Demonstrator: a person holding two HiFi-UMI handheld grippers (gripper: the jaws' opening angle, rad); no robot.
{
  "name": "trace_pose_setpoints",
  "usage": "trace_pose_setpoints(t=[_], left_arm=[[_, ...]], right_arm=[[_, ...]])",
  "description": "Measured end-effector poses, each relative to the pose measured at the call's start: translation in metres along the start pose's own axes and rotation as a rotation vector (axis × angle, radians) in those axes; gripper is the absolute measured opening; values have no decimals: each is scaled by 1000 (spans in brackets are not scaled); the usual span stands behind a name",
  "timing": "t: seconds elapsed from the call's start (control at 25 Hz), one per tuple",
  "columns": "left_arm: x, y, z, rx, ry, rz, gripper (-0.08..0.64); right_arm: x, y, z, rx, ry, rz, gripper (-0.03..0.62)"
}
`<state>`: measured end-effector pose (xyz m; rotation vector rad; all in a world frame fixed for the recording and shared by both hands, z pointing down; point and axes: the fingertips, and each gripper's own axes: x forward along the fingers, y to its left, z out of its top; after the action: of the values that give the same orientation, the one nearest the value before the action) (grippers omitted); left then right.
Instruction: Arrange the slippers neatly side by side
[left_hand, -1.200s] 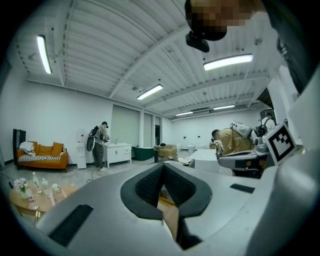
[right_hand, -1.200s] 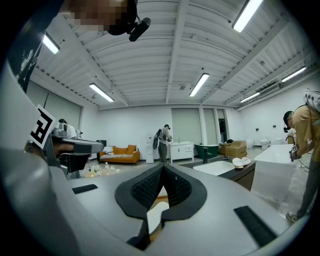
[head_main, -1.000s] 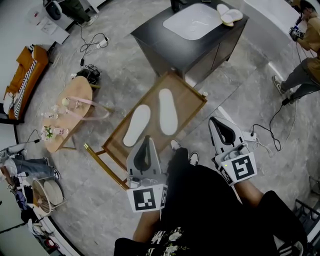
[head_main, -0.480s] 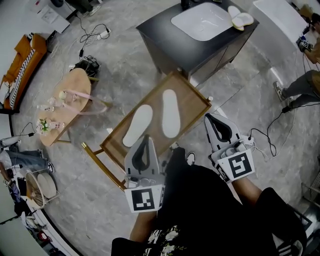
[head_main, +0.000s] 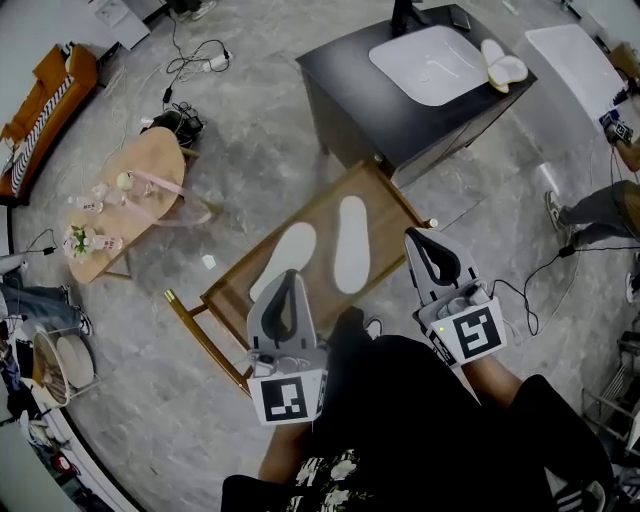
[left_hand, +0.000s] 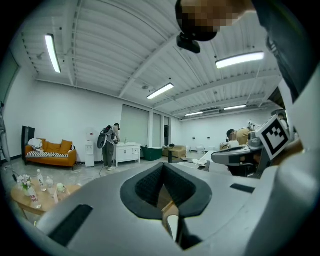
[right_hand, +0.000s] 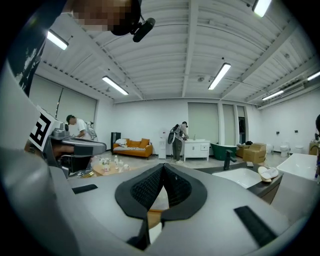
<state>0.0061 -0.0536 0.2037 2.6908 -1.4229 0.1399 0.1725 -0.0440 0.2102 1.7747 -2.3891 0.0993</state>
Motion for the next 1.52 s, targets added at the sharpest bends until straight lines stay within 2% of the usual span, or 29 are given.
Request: trace_pose_setpoints(t=[0.36,0.56,0.68,0.88,1.16,1.28,1.52], left_arm=[[10,36,-3,-12,20,33,2],[17,43,-6,-14,41,29,2],[19,49,-7,-11,49,55,2],[14,56,-15,-25,79,139,2],[5,64,-20,-87,75,330,2],[7,58,-23,-85,86,380,2],[-5,52,-35,-103,108,485,2]], right_arm=[[44,21,22,-23,-37,77,-2],[58,16,23,-26,-37,83,-2],[63,14,21,-21,-35,91,-2],[81,19,11,-32,-18,173,-2],[107,30,4,-51,0,364,-2],[112,34,2,-52,0,443,-2],[115,44,-13,-43,19,549,-2]])
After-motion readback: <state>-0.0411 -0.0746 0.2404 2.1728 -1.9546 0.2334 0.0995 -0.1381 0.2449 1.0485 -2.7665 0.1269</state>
